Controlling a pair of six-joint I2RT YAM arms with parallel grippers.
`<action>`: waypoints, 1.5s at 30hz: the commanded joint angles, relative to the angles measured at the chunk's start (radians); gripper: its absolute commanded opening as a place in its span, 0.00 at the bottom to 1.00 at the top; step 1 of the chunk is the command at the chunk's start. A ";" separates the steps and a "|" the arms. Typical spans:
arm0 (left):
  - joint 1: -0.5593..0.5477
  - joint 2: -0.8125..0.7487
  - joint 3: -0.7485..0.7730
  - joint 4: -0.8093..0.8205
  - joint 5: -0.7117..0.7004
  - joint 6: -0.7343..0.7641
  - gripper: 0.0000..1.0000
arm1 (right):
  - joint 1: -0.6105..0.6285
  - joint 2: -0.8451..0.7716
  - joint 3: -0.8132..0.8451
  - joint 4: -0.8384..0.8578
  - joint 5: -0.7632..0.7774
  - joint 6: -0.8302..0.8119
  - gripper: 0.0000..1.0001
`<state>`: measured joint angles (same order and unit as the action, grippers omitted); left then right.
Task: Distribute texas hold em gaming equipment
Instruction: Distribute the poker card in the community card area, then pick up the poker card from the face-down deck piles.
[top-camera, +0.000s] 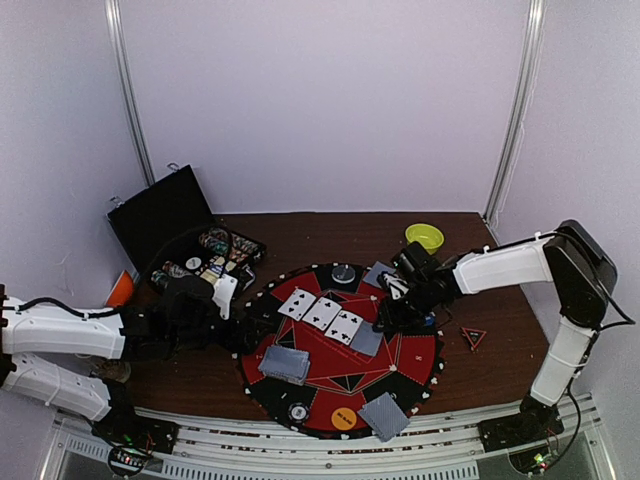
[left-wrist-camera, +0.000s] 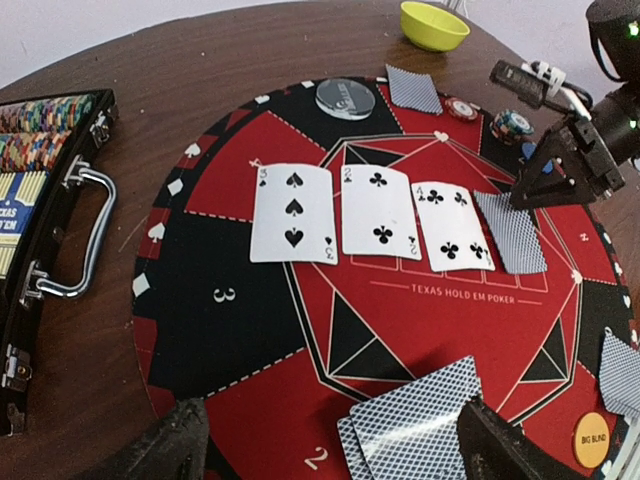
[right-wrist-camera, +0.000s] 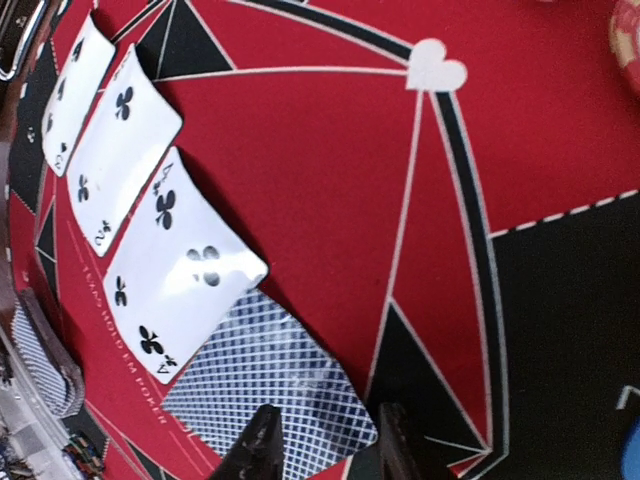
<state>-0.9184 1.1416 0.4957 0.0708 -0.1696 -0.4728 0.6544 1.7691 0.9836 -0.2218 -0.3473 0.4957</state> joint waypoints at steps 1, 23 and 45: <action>-0.003 -0.003 0.006 -0.052 0.042 -0.025 0.89 | 0.022 -0.042 0.073 -0.150 0.200 -0.043 0.39; 0.073 0.125 -0.106 0.091 0.199 -0.134 0.76 | 0.464 0.220 0.266 0.161 0.258 0.059 0.71; 0.072 0.288 -0.108 0.159 0.265 -0.104 0.72 | 0.487 0.162 0.206 0.026 0.359 -0.002 0.42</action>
<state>-0.8505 1.3808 0.3946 0.2115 0.0528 -0.5919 1.1351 1.9614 1.2030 -0.1249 -0.0284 0.5179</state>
